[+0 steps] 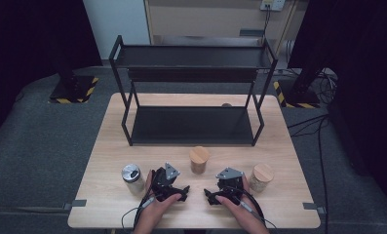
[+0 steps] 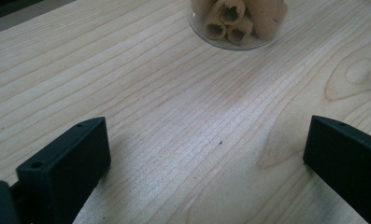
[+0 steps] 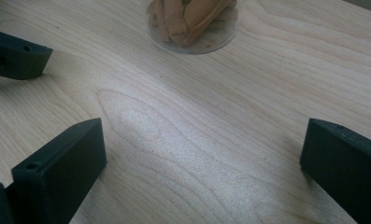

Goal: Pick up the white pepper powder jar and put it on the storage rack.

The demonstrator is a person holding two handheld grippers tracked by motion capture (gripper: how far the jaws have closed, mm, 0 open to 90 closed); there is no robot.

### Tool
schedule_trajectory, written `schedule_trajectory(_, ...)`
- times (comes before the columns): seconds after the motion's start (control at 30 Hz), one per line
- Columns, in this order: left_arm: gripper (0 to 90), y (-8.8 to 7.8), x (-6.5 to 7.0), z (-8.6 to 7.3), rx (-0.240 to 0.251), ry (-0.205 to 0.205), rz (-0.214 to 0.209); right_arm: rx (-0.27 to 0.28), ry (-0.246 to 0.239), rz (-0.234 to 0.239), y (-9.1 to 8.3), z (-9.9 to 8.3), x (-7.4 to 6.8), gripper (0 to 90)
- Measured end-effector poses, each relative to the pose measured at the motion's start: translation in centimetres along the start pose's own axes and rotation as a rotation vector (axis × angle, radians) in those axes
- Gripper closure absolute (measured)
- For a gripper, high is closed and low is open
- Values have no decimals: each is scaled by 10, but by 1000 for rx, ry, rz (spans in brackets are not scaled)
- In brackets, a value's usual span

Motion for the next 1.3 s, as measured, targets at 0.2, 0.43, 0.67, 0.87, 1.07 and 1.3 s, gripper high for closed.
schedule_trajectory(0.2,0,0,0,0,0,0,0,0,0,0,0,0,0,5)
schedule_trajectory(0.43,0,0,0,-1,1,-1,-1,1,1,0,0,0,0,5)
schedule_trajectory(0.67,7,-2,-3,-2,9,-6,-14,1,1,0,0,0,0,5)
schedule_trajectory(0.87,17,-6,1,1,6,9,-7,1,1,0,0,0,0,5)
schedule_trajectory(1.07,18,-9,0,-1,5,4,-11,1,2,0,0,0,0,5)
schedule_trajectory(1.3,21,-15,-2,-2,12,-10,-13,1,3,-1,0,0,0,5)
Point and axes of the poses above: each handheld gripper's, and its own axes: y roughly forward along the jaws, z roughly out of its top, x roughly to its right, the point moved 7 cm from there along y, roughly forward along the jaws, and after that the axes turned 15 degrees about -x, right-handed, at the moved point
